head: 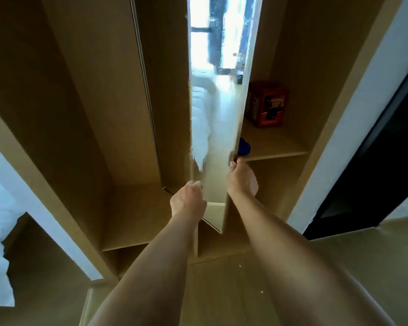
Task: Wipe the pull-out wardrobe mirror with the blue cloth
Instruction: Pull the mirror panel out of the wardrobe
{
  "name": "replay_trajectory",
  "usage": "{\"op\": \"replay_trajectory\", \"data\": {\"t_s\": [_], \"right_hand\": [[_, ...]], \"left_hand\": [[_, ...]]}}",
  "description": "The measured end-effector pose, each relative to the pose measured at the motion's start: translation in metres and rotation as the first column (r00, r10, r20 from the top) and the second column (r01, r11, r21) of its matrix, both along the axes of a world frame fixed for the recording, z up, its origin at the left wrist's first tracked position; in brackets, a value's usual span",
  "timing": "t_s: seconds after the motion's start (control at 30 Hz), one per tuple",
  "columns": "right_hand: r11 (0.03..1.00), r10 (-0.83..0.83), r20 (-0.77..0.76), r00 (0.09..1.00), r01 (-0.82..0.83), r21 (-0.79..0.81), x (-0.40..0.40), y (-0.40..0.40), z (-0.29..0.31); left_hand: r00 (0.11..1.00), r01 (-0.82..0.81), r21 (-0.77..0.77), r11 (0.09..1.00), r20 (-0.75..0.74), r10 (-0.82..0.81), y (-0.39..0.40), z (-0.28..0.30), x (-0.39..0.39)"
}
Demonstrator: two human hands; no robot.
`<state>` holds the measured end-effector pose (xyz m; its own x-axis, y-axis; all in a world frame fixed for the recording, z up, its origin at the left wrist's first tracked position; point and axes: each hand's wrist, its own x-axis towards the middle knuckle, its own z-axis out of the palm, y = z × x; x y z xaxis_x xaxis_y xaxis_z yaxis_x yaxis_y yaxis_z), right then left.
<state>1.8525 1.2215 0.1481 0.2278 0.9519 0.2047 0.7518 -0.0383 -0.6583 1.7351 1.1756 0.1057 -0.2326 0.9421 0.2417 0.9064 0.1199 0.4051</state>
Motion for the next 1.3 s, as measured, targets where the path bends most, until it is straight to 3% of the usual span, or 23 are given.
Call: {"op": "replay_trajectory", "data": {"t_s": [0.27, 0.4, 0.53, 0.7, 0.83, 1.07, 1.3], "right_hand": [[0.993, -0.118, -0.213, 0.97, 0.122, 0.002, 0.007, 0.03, 0.003], [0.983, -0.182, -0.259, 0.948, 0.181, -0.03, 0.005, 0.049, 0.005], [0.97, -0.244, -0.264, 0.933, 0.233, -0.07, 0.002, 0.067, 0.007], [0.946, -0.324, -0.276, 0.905, 0.305, -0.111, 0.0, 0.09, 0.008], [0.938, -0.347, -0.278, 0.896, 0.327, -0.118, -0.001, 0.108, 0.005], [0.941, -0.337, -0.329, 0.882, 0.329, -0.081, -0.017, 0.127, -0.002], [0.969, -0.246, -0.325, 0.913, 0.239, -0.061, -0.026, 0.152, -0.005]], "left_hand": [[0.968, -0.206, -0.048, 0.977, 0.135, 0.21, 0.017, -0.008, -0.017], [0.853, -0.375, -0.138, 0.917, 0.336, 0.399, 0.043, 0.001, -0.036], [0.739, -0.469, -0.197, 0.861, 0.446, 0.504, 0.07, 0.009, -0.061], [0.673, -0.529, -0.159, 0.834, 0.52, 0.526, 0.098, 0.013, -0.09], [0.542, -0.582, -0.155, 0.799, 0.659, 0.522, 0.113, 0.008, -0.119], [0.449, -0.492, -0.207, 0.846, 0.772, 0.45, 0.125, -0.001, -0.139], [0.468, -0.458, -0.254, 0.852, 0.747, 0.473, 0.139, 0.004, -0.146]]}}
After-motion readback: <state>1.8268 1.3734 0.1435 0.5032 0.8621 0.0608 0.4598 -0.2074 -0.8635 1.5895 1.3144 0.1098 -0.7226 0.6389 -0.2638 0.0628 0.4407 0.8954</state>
